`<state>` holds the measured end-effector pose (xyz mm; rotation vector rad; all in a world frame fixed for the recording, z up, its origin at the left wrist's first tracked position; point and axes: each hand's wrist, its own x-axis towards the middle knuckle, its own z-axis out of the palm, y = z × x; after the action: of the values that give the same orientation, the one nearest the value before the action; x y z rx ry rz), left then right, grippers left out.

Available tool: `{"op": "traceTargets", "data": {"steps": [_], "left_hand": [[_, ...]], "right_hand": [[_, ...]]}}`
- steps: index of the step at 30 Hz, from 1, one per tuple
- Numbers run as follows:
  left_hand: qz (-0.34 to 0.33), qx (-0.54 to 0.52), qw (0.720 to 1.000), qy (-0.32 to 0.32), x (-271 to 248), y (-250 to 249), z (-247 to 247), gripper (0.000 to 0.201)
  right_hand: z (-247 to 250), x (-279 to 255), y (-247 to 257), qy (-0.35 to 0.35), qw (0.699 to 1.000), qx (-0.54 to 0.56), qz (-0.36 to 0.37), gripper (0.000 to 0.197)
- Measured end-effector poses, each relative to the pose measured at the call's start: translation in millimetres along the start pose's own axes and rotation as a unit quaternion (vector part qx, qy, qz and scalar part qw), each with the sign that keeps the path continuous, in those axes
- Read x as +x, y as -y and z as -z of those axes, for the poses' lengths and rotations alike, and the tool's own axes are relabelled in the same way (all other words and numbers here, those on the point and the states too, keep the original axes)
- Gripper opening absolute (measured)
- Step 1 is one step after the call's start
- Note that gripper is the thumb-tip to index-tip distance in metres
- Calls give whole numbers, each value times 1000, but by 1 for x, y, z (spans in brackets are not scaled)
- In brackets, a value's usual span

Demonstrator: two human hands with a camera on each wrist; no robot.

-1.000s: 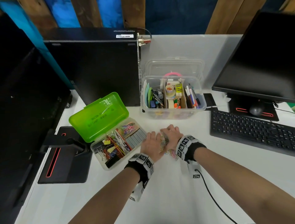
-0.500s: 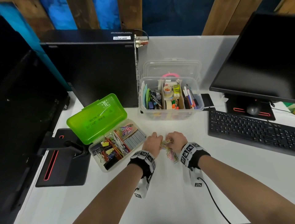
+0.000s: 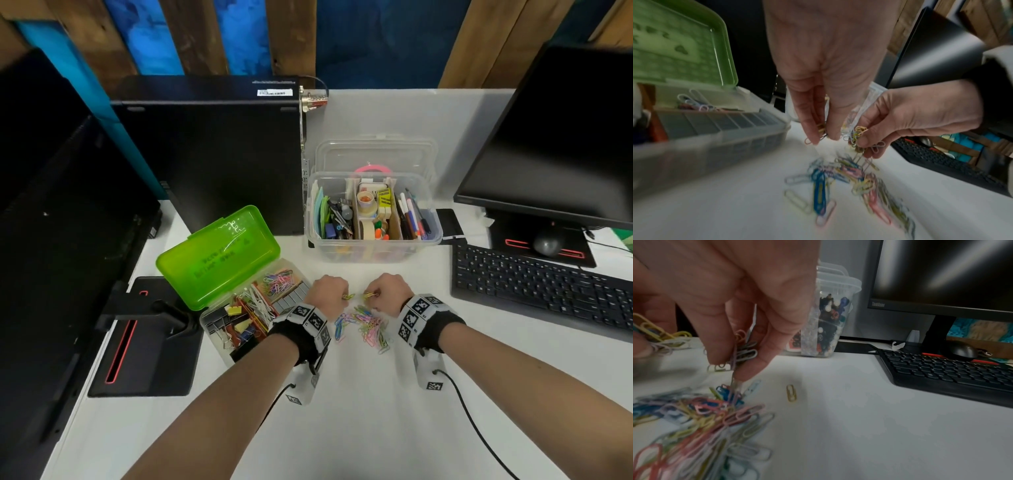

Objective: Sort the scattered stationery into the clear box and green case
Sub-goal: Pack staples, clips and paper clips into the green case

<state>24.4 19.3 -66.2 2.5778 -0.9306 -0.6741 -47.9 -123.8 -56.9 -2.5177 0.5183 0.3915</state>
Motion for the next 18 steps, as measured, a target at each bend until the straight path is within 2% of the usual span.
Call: {"op": "traceTargets", "data": {"steps": [5, 7, 10, 14, 18], "left_hand": [[49, -119, 991, -33, -6, 7, 9, 16], [61, -136, 988, -43, -7, 12, 11, 15], [60, -146, 985, -66, -11, 23, 17, 14], [83, -129, 981, -119, -13, 46, 35, 15], [154, -121, 970, -143, -10, 78, 54, 20]], "right_hand": [[8, 4, 3, 0, 998, 52, -22, 9], [9, 5, 4, 4, 995, 86, -45, 7], [11, 13, 13, -6, 988, 138, -65, 13], [15, 26, 48, 13, 987, 158, -25, 10], [5, 46, 92, 36, 986, 164, 7, 14]]}}
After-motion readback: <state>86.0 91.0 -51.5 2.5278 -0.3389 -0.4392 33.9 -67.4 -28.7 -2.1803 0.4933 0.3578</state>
